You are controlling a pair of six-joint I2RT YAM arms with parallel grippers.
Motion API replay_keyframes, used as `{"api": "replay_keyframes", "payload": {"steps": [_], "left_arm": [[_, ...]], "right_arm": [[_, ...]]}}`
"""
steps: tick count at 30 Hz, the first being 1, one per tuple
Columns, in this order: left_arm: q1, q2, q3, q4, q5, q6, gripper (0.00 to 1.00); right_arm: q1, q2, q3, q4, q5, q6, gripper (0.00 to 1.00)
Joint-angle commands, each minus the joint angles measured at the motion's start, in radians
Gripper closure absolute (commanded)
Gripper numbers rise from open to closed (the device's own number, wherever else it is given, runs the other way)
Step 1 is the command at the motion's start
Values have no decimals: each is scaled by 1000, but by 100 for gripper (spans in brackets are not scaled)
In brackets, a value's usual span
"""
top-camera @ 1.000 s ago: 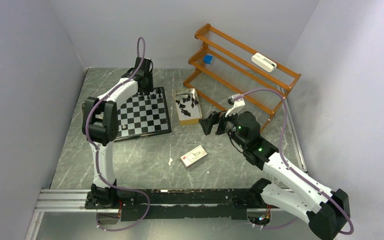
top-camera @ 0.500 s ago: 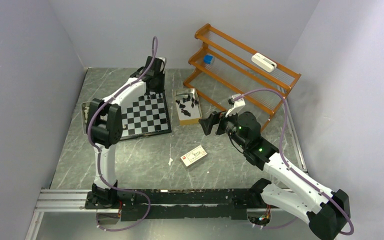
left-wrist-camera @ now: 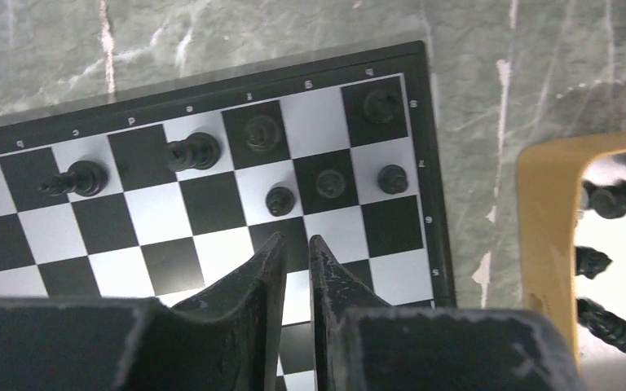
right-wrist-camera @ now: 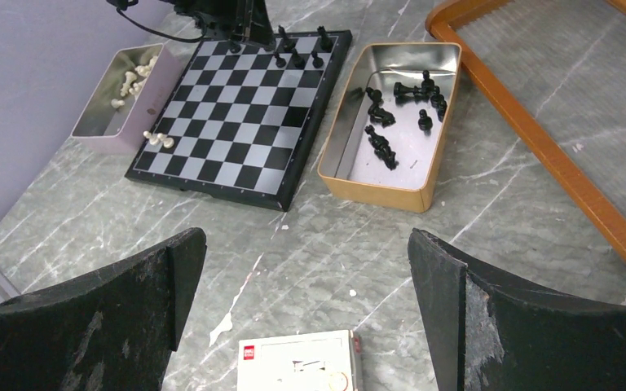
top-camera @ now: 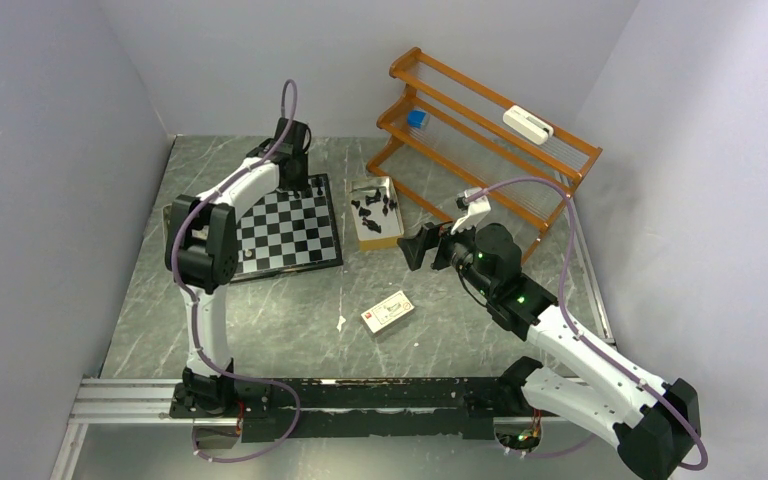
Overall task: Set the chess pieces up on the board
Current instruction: Adjust the chess piece on the chessboard.
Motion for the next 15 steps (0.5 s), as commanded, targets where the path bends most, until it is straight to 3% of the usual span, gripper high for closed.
{"api": "replay_keyframes", "payload": {"steps": [1, 15], "left_arm": [[9, 1, -18, 11, -23, -11, 80], [29, 68, 24, 17, 25, 6, 85]], "right_arm": [[1, -15, 3, 19, 1, -5, 0], [1, -17, -2, 27, -1, -5, 0]]}}
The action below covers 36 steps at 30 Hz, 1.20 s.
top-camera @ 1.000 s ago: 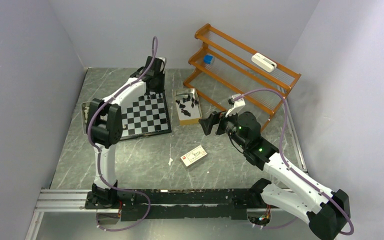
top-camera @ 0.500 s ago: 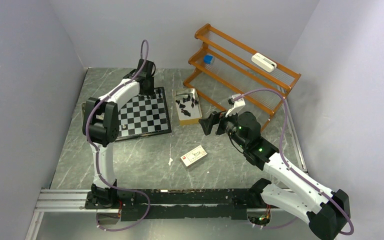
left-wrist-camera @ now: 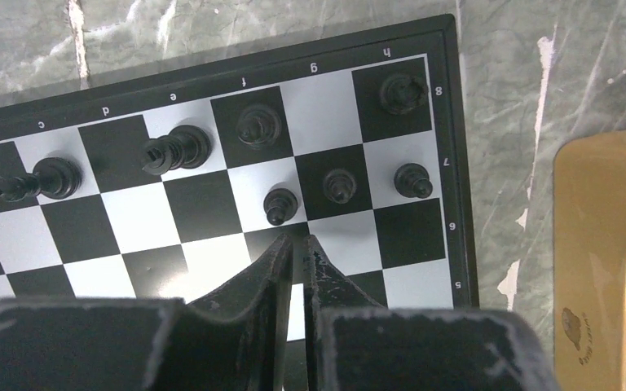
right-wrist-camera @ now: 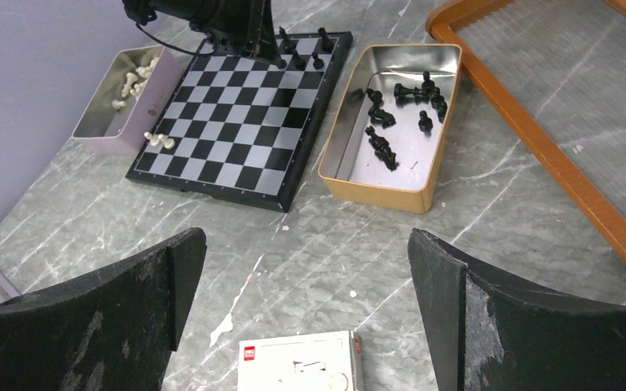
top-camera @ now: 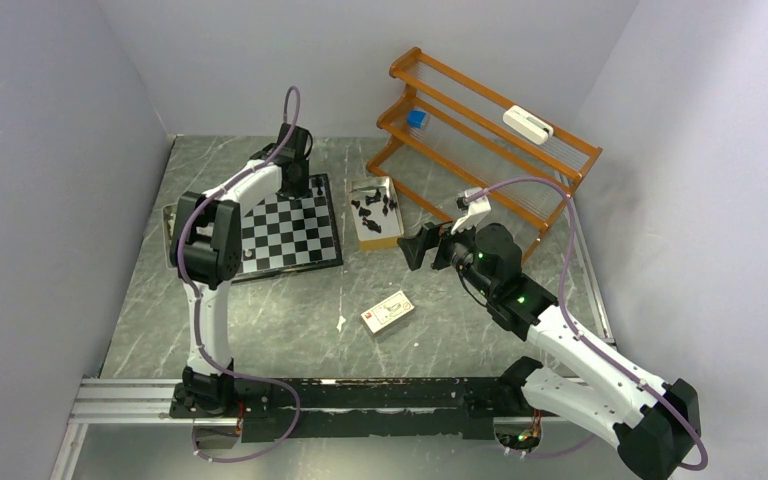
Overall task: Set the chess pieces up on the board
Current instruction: Adjust the chess piece on the chessboard.
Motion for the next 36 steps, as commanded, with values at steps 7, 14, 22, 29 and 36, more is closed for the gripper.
{"api": "replay_keyframes", "payload": {"steps": [7, 14, 22, 29, 36], "left_arm": [[22, 43, 37, 37, 41, 7, 85], [23, 56, 37, 38, 27, 5, 85], [23, 34, 36, 17, 25, -2, 85], [22, -36, 31, 23, 19, -16, 83], [23, -18, 47, 66, 68, 4, 80]], "right_arm": [[1, -13, 1, 23, 4, -5, 0], [1, -11, -1, 23, 8, -6, 0], [1, -10, -7, 29, 3, -3, 0], [1, -15, -9, 29, 5, -3, 0], [1, -20, -5, 22, 9, -6, 0]]}}
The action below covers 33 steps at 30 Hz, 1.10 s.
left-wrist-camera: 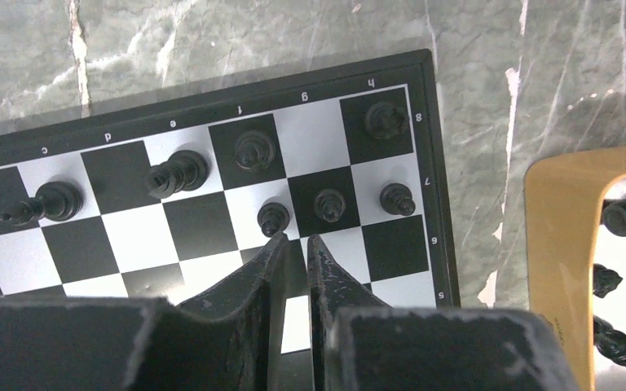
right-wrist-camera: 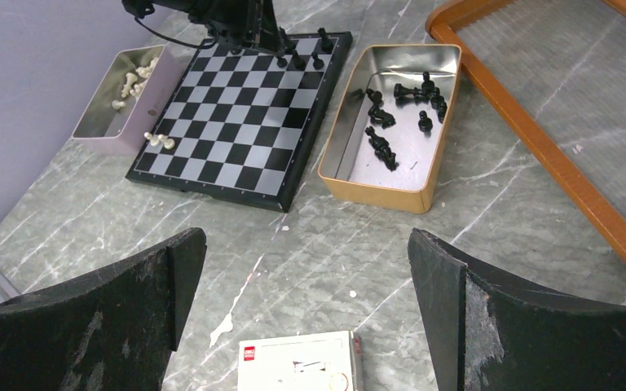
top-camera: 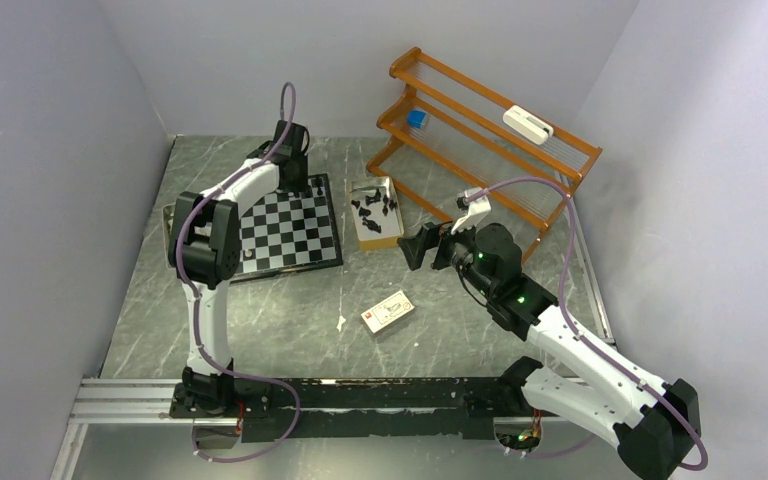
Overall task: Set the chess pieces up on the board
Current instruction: Adjust the chess piece on the chessboard.
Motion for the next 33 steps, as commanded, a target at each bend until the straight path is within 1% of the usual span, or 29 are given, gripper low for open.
{"api": "replay_keyframes", "payload": {"steps": [1, 13, 33], "left_arm": [[7, -12, 52, 26, 35, 13, 80], [7, 42, 100, 13, 20, 31, 81], [8, 62, 71, 21, -17, 38, 81]], "right_arm": [[1, -19, -5, 21, 8, -5, 0], [1, -21, -4, 17, 14, -8, 0], [1, -14, 1, 11, 16, -8, 0]]}}
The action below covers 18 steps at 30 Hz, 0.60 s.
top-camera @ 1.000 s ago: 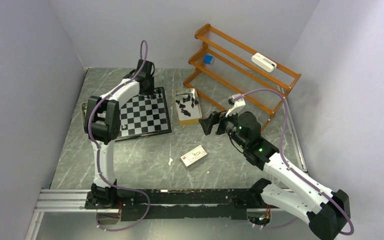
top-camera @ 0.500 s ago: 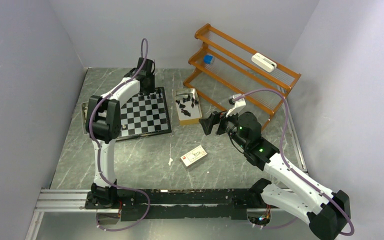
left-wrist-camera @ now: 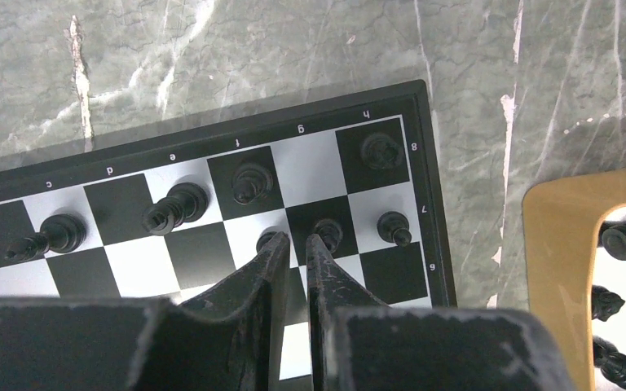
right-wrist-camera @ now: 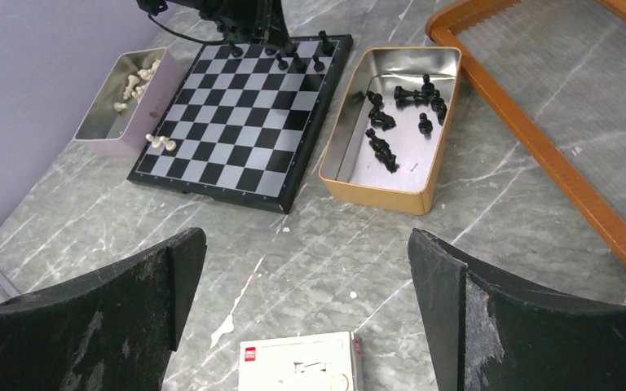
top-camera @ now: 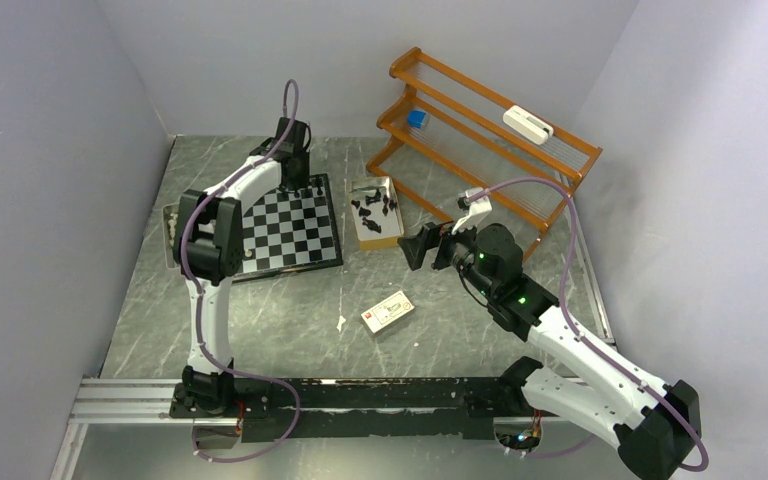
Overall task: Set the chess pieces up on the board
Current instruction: Adjust the chess piece on the chessboard.
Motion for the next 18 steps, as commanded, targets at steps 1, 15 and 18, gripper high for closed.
{"api": "replay_keyframes", "payload": {"steps": [1, 15, 18], "left_arm": [[8, 22, 3, 18, -18, 11, 81], [7, 14, -8, 21, -40, 18, 81], [8, 18, -4, 17, -41, 20, 81]], "right_arm": [[1, -8, 1, 11, 15, -8, 0], [1, -11, -2, 16, 9, -6, 0], [2, -10, -1, 17, 12, -7, 0]]}}
